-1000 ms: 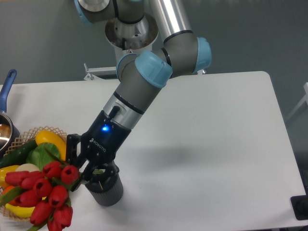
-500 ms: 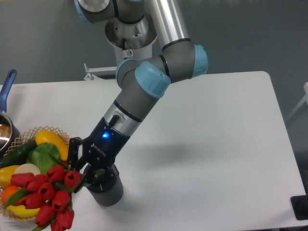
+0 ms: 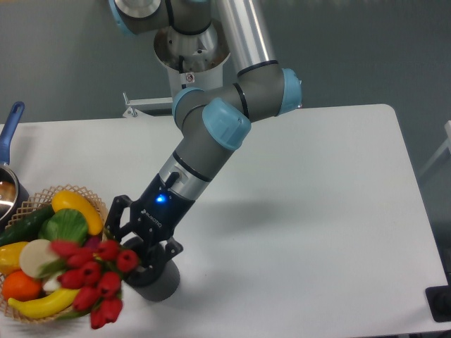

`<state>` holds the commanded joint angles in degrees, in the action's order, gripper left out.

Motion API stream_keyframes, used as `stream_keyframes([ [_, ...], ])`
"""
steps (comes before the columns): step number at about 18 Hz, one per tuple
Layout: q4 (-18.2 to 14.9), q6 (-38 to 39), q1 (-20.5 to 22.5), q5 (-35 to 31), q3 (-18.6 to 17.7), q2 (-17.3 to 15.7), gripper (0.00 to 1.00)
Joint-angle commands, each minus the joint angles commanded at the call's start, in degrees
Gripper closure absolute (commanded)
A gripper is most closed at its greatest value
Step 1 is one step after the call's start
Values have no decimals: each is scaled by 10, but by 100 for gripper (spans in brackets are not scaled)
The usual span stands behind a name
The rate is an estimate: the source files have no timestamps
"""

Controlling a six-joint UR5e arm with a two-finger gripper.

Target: Insert the flowers into the vase

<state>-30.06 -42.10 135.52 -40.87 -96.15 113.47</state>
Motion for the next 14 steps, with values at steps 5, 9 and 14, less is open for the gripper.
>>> stream_keyframes([
  [5, -2, -32, 26, 0, -44, -29, 1],
  [9, -3, -52, 60, 0, -75, -73, 0],
  [14, -4, -52, 116, 0, -88, -124, 0],
])
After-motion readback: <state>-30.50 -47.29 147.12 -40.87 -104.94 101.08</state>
